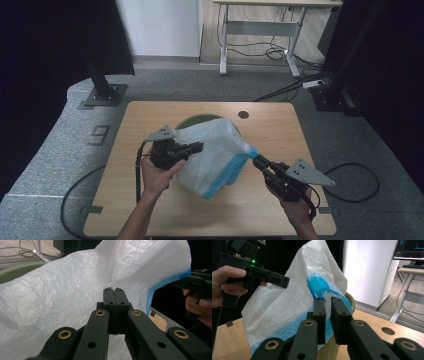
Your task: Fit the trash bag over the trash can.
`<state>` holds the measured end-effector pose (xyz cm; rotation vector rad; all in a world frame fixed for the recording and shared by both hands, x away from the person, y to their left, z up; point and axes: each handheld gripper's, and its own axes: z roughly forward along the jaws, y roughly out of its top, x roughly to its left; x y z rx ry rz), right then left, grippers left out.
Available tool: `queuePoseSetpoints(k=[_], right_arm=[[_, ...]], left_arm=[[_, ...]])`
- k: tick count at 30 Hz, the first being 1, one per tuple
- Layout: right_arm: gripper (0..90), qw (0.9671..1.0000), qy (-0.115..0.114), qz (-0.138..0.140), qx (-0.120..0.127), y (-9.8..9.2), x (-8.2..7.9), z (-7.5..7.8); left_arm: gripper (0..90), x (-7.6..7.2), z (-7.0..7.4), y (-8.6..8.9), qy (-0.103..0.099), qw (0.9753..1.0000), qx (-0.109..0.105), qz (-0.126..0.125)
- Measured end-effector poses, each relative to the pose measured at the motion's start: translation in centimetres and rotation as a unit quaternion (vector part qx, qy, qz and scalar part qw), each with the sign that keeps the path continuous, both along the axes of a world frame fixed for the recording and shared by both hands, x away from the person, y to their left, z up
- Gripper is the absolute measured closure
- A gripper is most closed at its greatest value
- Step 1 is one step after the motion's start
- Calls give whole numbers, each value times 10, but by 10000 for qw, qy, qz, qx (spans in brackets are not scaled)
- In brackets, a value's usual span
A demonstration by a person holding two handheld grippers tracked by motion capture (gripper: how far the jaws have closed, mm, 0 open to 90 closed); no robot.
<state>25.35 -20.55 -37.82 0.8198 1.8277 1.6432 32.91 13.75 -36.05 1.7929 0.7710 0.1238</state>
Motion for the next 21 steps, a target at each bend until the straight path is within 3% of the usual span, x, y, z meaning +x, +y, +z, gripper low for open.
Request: queuePoseSetpoints(k=[3, 7, 21], right_arm=[[856, 10000, 33, 49, 45, 1, 2, -1], [872, 9992, 150, 194, 305, 2, 4, 0], [890, 9998, 75, -170, -45, 5, 8, -6]], left_arm=[[898, 0, -1, -1, 15, 10000, -6, -4], [898, 1, -2, 0, 21, 10000, -11, 2], [897, 0, -2, 6, 16, 9999, -149, 61]])
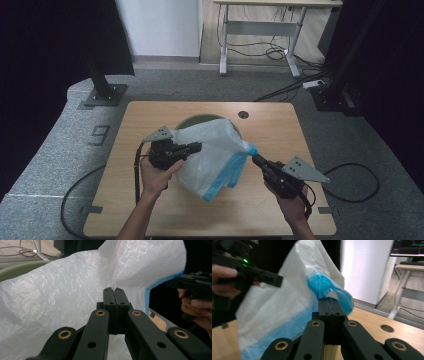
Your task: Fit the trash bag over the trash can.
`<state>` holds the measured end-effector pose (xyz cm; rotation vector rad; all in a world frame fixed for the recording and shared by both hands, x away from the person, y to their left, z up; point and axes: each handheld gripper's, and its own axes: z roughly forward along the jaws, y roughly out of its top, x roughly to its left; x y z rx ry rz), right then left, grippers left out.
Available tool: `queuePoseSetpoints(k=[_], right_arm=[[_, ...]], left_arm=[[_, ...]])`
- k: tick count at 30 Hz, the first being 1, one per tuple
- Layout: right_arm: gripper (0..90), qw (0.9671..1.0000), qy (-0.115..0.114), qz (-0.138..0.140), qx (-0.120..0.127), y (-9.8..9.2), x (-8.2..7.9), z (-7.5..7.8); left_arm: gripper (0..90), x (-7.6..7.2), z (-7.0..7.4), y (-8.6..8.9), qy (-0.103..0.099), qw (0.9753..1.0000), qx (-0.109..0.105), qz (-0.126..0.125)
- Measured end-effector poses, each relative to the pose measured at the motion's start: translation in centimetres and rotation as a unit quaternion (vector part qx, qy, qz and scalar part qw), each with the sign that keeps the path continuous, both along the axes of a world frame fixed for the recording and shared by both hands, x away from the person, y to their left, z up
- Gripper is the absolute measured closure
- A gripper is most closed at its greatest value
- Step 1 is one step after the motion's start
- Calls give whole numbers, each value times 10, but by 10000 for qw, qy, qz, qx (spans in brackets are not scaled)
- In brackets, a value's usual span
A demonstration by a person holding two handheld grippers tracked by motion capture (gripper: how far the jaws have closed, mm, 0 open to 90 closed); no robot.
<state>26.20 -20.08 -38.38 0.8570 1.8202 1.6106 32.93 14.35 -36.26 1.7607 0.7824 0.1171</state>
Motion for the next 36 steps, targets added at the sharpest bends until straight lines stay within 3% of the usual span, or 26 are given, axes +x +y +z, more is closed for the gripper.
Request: queuePoseSetpoints(k=[9, 13, 18, 23, 28, 36], right_arm=[[891, 9998, 199, -82, 29, -5, 8, -12], [883, 9999, 86, 78, 5, -2, 5, -11], [772, 9997, -110, 195, 45, 0, -1, -3], [724, 9993, -113, 331, 132, 2, -7, 1], [735, 9994, -115, 281, 152, 2, -9, 4], [888, 9992, -171, 309, 187, 1, -9, 8]], left_arm=[[898, 0, 5, 7, -36, 9999, -144, 78], [898, 1, 3, 5, -7, 10000, -89, 36], [898, 1, 0, 2, 23, 10000, -32, 18], [898, 1, -2, 2, 34, 10000, -28, 30], [898, 0, -2, 1, 23, 10000, 20, 34], [898, 1, -3, 1, 44, 10000, 55, 16]])
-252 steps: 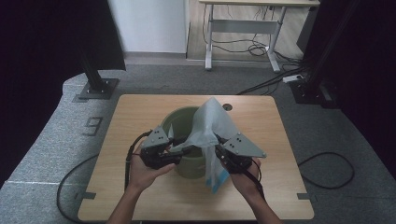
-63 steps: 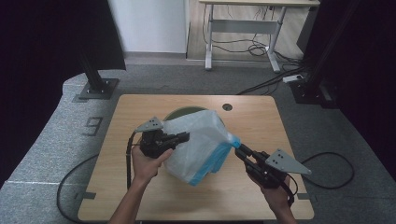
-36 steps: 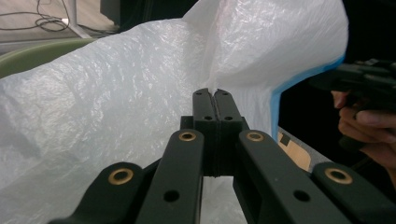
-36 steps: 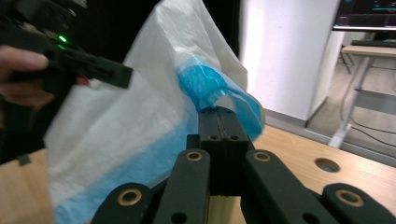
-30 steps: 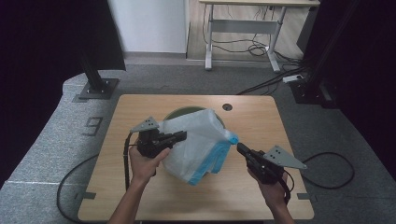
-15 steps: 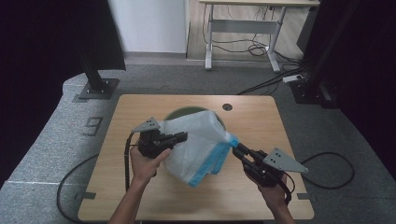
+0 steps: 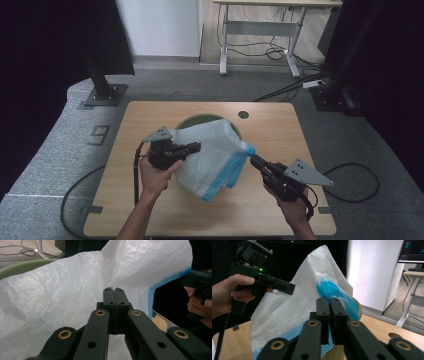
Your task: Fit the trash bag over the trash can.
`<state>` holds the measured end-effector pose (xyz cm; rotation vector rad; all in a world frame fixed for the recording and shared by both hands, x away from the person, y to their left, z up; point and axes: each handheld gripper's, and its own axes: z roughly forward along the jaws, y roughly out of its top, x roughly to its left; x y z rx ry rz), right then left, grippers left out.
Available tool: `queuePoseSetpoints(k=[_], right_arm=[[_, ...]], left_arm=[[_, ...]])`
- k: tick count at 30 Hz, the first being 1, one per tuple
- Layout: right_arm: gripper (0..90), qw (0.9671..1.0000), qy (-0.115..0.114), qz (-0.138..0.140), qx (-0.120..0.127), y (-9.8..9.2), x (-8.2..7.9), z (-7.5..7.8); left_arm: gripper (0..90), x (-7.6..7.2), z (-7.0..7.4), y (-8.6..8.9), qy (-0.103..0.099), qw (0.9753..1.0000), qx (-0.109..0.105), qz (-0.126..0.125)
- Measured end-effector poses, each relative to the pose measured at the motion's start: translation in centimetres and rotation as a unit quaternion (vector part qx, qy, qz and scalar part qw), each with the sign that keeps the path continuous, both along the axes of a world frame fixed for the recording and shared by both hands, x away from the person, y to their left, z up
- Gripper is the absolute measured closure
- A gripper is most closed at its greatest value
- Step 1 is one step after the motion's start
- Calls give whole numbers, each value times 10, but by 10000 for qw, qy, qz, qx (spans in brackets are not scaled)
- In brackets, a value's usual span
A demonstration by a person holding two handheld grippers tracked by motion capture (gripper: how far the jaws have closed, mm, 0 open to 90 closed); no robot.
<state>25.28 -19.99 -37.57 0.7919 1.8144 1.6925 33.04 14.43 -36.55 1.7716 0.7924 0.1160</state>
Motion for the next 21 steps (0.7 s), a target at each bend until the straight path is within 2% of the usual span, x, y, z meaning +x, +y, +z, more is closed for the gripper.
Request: queuePoseSetpoints(k=[5, 8, 18, 21], right_arm=[[889, 10000, 8, -1, 4, 0, 1, 2], [890, 10000, 32, -6, -8, 0, 2, 1], [891, 9997, 202, -99, 25, -4, 11, -8], [891, 9996, 227, -133, 36, -7, 12, -11]], left_arm=[[898, 0, 1, 1, 3, 10000, -29, 7], [898, 0, 2, 3, 14, 9999, -139, 13], [898, 1, 7, 9, -41, 9996, -254, 69], [898, 1, 7, 13, -19, 9992, -388, 71]])
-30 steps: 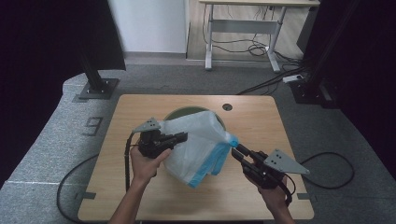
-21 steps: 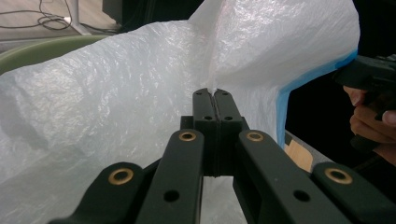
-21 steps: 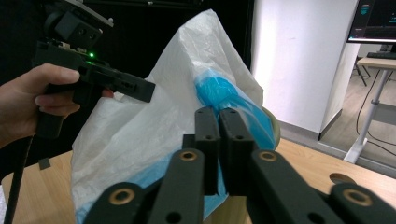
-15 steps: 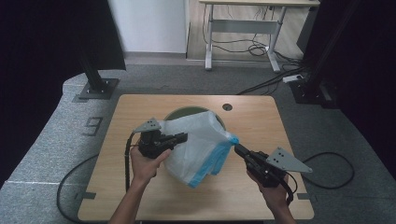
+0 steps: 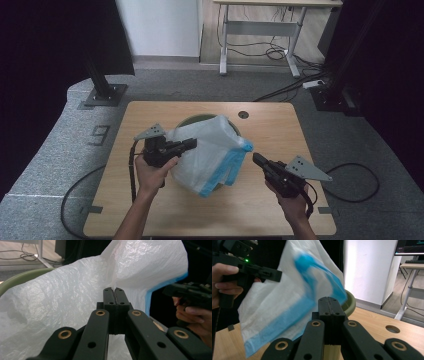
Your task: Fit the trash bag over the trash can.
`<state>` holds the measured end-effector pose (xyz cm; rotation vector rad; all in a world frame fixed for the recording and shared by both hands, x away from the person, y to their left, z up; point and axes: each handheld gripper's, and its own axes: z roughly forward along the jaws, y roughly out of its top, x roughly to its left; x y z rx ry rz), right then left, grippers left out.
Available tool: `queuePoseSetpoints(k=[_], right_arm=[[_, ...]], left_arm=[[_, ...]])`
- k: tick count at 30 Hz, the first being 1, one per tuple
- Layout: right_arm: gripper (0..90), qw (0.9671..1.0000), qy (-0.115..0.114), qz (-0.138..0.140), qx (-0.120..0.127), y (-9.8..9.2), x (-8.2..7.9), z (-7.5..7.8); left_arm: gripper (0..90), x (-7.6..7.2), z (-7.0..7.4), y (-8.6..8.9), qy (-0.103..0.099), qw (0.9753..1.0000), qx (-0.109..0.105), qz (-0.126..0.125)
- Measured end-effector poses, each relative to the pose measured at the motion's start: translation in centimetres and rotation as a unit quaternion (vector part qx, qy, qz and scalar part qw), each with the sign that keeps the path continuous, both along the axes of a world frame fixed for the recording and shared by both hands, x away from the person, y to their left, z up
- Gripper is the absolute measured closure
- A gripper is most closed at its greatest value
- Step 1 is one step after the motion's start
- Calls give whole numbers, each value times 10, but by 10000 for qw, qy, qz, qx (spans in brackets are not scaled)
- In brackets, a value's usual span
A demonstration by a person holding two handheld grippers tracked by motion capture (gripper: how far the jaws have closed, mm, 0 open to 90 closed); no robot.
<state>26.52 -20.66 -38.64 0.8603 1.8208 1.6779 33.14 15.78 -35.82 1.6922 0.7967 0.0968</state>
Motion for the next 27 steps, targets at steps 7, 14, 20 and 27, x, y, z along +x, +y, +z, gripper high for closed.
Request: queuePoseSetpoints(k=[7, 14, 20, 27], right_arm=[[889, 9999, -75, 140, 67, -1, -2, -1], [756, 9993, -245, 265, -27, 7, -6, 5], [765, 9991, -215, 338, 101, 8, -5, 7], [746, 9988, -255, 407, 115, 10, -7, 9]], left_arm=[[898, 0, -2, 2, 22, 10000, 11, -25], [898, 0, -6, -5, 24, 9999, 163, -50], [898, 0, -6, -6, 42, 9998, 189, -63], [898, 0, -7, -8, 43, 9996, 266, -28]])
